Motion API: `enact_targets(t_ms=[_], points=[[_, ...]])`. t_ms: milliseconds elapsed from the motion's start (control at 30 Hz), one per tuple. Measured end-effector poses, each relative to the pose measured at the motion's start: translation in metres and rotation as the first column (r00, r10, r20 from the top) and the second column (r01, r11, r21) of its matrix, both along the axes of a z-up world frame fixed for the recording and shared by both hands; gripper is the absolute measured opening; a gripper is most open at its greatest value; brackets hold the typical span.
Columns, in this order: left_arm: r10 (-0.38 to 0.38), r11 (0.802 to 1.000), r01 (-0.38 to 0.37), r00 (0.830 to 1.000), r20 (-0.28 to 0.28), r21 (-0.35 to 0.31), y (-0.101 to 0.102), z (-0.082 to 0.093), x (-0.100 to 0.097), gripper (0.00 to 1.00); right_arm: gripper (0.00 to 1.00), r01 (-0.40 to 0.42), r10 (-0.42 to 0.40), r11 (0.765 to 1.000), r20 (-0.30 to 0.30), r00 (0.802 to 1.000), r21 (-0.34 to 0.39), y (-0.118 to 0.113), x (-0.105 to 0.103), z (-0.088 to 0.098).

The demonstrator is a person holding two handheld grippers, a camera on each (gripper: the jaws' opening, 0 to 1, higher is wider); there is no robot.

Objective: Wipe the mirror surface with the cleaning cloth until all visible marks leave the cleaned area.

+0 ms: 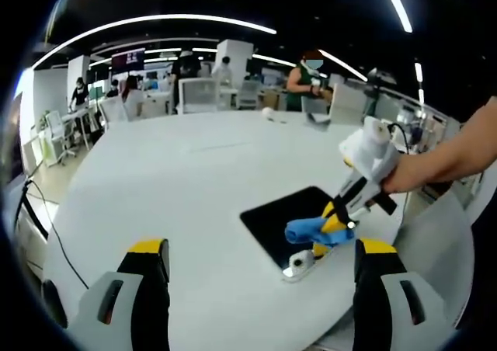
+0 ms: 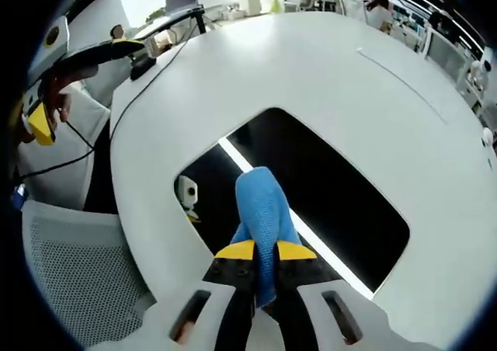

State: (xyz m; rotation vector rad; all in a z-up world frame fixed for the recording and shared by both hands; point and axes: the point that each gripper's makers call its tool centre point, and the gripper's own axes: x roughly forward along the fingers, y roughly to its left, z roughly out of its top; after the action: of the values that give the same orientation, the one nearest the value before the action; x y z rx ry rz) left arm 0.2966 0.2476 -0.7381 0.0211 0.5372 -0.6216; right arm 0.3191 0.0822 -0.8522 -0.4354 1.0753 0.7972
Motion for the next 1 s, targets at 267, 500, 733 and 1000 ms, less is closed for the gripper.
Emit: enact_targets(t_ms=[267,500,733,1000], points=[[0.009,1.0,-0.009,1.0,-0.009,-0.012,0.0,-0.001,0.001,1.0,0.03,-0.01,0.01,1.0,0.004,1.0,-0.004,0.0,0.013,0.0],[0.026,0.999,-0.026,0.999,-0.025,-0.027,0.006,-0.005,0.003,1.0,0.03,-0.01,0.01,1.0,-0.002,1.0,-0.001,-0.001,0.029,-0.001],[0.034,0.999,-0.035,0.999,-0.035,-0.034,0.008,-0.007,0.002,1.0,0.02,-0.015,0.015,1.0,-0.01,1.0,0.0,-0.001,0.04,-0.001],[0.041,0.998,-0.043,0.998,-0.043,-0.048,0.007,-0.009,0.003,1.0,0.02,-0.033,0.033,0.999,-0.01,0.999,-0.011,-0.001,0.054,-0.001]])
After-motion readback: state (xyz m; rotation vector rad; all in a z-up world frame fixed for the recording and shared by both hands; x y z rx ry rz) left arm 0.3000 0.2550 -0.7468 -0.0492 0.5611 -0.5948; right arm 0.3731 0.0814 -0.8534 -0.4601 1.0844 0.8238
